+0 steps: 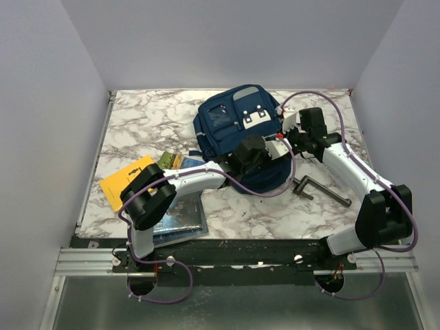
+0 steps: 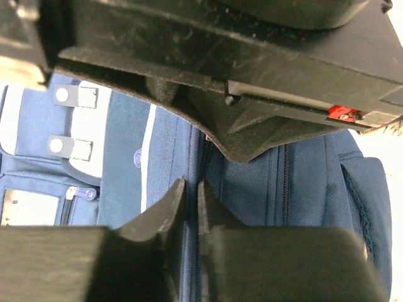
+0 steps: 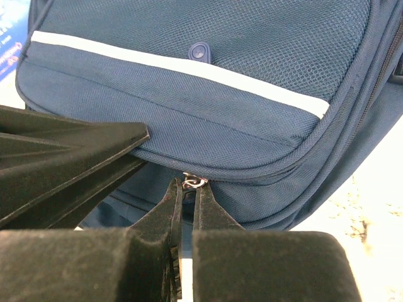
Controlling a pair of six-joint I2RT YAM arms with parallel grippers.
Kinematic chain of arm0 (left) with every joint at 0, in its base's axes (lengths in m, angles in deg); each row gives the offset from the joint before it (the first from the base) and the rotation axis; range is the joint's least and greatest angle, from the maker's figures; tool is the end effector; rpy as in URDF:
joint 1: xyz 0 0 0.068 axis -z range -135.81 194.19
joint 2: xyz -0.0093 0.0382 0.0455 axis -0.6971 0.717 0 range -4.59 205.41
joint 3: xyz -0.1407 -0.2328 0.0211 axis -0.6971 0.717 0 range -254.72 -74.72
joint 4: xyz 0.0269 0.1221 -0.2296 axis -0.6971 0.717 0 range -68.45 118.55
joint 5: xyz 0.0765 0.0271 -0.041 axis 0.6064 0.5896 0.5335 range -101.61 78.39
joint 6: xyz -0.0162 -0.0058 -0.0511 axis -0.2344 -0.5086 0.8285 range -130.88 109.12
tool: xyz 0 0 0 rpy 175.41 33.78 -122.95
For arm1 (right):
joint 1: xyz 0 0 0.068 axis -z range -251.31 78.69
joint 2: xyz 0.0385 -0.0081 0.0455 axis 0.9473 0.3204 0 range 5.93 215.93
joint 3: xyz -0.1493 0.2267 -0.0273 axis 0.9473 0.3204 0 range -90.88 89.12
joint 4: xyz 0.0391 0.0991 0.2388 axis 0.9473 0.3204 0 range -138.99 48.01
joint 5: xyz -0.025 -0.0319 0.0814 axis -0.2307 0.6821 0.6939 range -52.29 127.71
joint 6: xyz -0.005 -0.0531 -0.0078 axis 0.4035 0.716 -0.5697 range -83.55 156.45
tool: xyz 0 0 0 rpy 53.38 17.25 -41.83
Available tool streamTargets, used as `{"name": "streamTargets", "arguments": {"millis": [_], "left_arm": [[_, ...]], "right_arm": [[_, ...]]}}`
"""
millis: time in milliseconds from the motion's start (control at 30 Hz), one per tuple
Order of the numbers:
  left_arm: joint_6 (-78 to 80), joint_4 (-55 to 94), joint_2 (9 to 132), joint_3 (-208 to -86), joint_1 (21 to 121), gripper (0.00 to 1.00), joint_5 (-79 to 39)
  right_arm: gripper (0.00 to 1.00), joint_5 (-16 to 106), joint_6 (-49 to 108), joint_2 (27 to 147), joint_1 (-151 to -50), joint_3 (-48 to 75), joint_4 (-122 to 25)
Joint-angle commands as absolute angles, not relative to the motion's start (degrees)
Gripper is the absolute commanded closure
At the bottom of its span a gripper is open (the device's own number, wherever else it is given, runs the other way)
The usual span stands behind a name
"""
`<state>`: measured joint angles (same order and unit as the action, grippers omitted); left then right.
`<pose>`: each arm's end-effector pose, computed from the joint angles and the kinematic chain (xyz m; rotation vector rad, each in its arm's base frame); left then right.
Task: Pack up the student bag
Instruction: Zip the student bag at the center of the board.
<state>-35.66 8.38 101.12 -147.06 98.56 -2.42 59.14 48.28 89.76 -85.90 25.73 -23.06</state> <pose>0.2559 -0.3474 0.2453 1.1403 1.5489 -0.1928 0.3027 0.0922 0.2691 -0.7105 2.2477 0.4673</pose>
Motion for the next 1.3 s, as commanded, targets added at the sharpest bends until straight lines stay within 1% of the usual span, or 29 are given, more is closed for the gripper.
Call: {"name": "streamTargets", "arguments": {"millis": [0, 67, 133, 167, 233, 333, 400, 467, 533, 633, 733, 800, 867, 933, 1000, 1067, 1167, 1233, 1267], "left_arm": [[-38.2, 5.0, 98.4, -144.3, 98.3, 0.94, 0.2], [-39.7, 3.4, 96.6, -141.4, 98.2, 0.99, 0.2], [-41.4, 2.0, 94.8, -139.1, 97.8, 1.0, -0.5], [-42.0, 1.6, 94.2, -138.3, 97.4, 1.0, -0.8], [-41.2, 1.5, 92.9, -137.3, 95.8, 1.0, -2.8], [-41.1, 0.5, 89.6, -134.8, 93.9, 1.0, -6.3], [-44.1, -3.8, 87.4, -131.1, 93.4, 1.0, -8.6], [-47.8, -8.2, 86.0, -126.8, 93.5, 1.0, -10.1], [-47.8, -10.2, 85.0, -124.9, 93.4, 1.0, -10.3], [-47.6, -10.6, 84.3, -124.1, 93.4, 1.0, -11.3], [-47.4, -10.9, 83.9, -123.6, 93.5, 1.0, -11.5], [-47.4, -11.4, 83.7, -122.9, 93.5, 1.0, -13.4], [-47.4, -12.0, 83.5, -122.3, 93.5, 1.0, -13.2], [-48.1, -12.4, 84.0, -122.5, 93.5, 1.0, -12.3], [-48.5, -12.7, 84.6, -122.8, 93.4, 1.0, -12.1], [-48.7, -13.0, 84.9, -122.7, 93.3, 1.0, -12.1], [-48.2, -13.2, 85.1, -122.7, 93.3, 1.0, -13.6], [-47.4, -13.4, 85.2, -122.3, 93.4, 1.0, -15.9], [-47.2, -13.4, 85.2, -122.1, 93.4, 1.0, -16.6]], "right_arm": [[0.99, 50.3, 56.5, 88.5, -86.1, 24.0, -22.0], [0.99, 47.3, 62.3, 90.1, -84.8, 24.6, -21.4], [1.0, 50.3, 66.8, 91.6, -82.5, 22.6, -18.9], [0.99, 53.7, 69.6, 92.0, -81.7, 21.3, -16.8], [1.0, 56.8, 73.3, 91.7, -81.7, 21.6, -16.0], [0.99, 51.5, 76.8, 92.8, -81.5, 22.4, -16.0], [0.99, 48.1, 79.0, 94.6, -80.7, 22.5, -17.4], [0.99, 48.1, 81.1, 95.7, -79.3, 21.3, -18.4], [0.99, 47.2, 82.5, 95.4, -78.6, 21.8, -23.8], [0.99, 47.8, 88.8, 94.9, -78.4, 23.7, -30.1], [0.99, 48.3, 92.1, 94.4, -78.0, 27.3, -40.4], [0.99, 47.4, 94.6, 94.7, -77.9, 28.4, -42.9], [0.99, 47.5, 95.6, 94.7, -77.1, 29.6, -45.1], [0.99, 46.2, 96.5, 95.6, -76.8, 29.0, -43.2], [0.99, 41.4, 95.1, 96.4, -76.8, 26.9, -38.8], [1.0, 38.2, 94.3, 95.0, -76.8, 27.8, -38.9], [0.99, 38.4, 93.7, 93.6, -76.8, 26.1, -37.1], [0.99, 40.1, 95.2, 94.0, -76.8, 27.0, -40.9], [0.99, 41.6, 95.9, 93.8, -76.8, 27.1, -40.6]]}}
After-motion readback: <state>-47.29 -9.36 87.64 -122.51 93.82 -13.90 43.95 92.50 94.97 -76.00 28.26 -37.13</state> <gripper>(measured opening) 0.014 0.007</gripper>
